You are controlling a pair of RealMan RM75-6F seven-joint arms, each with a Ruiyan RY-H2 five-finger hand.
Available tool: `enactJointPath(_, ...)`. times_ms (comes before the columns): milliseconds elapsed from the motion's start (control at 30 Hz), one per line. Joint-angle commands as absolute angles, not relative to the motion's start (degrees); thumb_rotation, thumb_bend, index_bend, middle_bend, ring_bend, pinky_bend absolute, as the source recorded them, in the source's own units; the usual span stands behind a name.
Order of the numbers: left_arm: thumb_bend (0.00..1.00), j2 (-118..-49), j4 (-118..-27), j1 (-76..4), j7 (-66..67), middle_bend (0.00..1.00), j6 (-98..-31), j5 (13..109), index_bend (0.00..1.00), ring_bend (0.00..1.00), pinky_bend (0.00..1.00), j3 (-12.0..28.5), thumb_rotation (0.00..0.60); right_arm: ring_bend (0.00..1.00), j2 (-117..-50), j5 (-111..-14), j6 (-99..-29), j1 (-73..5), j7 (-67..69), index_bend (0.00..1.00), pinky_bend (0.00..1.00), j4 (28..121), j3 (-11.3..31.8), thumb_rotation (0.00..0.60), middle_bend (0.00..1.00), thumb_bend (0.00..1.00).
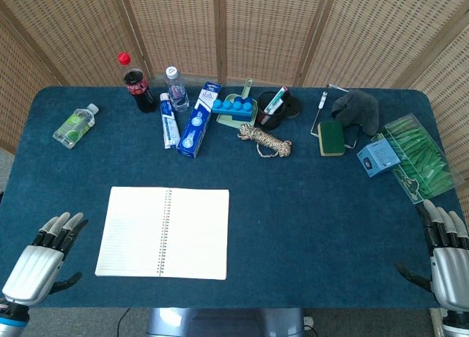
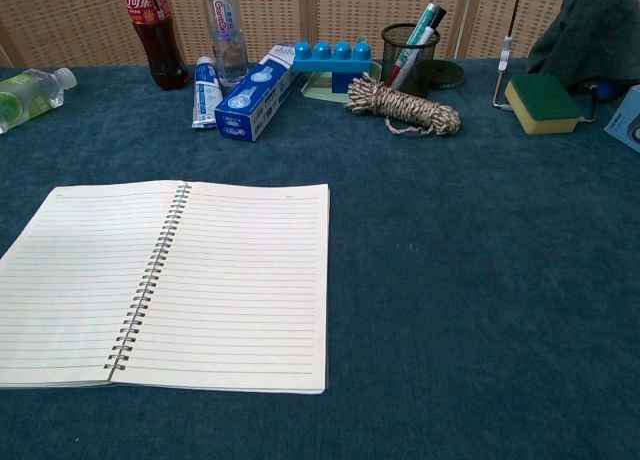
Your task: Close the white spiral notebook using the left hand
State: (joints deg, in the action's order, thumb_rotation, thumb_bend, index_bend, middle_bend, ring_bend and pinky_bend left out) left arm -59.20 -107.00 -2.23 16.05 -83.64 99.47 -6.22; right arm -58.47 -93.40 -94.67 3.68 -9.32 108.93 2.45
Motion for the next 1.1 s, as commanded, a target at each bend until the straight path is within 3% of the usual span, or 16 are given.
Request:
enactJointPath(33, 0.04, -59.2, -107.0, -2.3, 16.0, 0.0, -83.5, 99.5, 0.0, 0.0, 0.07, -6.2, 0.6, 0.0, -58.4, -93.3, -94.6, 3.7, -9.4, 0.0, 0.0, 109.0, 2.4, 0.6, 0.0, 0.0)
enactJointPath(300, 0.04, -59.1, -107.2, -2.9, 15.5, 0.0, -82.1, 100.5, 0.0, 0.0, 0.07, -6.9, 0.6, 0.0, -58.5, -93.4, -94.6, 3.7, -9.7, 0.0, 0.0, 109.6, 2.4, 0.6, 0.0, 0.0)
enactJointPath(433, 0.04, -58.3, -107.5, -6.0, 12.0, 0.0, -76.7, 104.4, 0.0, 0.0, 0.05, -9.5, 0.6, 0.0, -58.4, -92.6, -93.8, 3.3, -9.5, 0.0, 0.0, 109.8, 2.6, 0.6, 0.0, 0.0)
enactJointPath(667, 0.03, -59.5, -110.0, -10.9, 15.0, 0.0, -67.7, 105.0, 0.0, 0.0, 0.03, -9.6, 0.6, 0.0, -57.7, -92.3, -93.7, 3.3, -8.0, 0.0, 0.0, 109.6, 2.6, 0.6, 0.0, 0.0)
enactJointPath(867, 0.03, -61.8, -114.2, -16.5, 21.5, 0.0, -56.6, 99.2, 0.0, 0.0, 0.03, -7.0, 0.6, 0.0, -56.7, -92.9, -95.5, 4.2, -6.1, 0.0, 0.0, 109.9, 2.5, 0.6, 0.0, 0.0)
enactJointPath(1100, 0.03, -64.3, -116.6, -20.2, 28.2, 0.0, -49.7, 90.1, 0.0, 0.0, 0.02, -4.4, 0.6, 0.0, -56.5, -93.0, -95.6, 4.4, -5.7, 0.0, 0.0, 109.9, 2.3, 0.6, 0.0, 0.0)
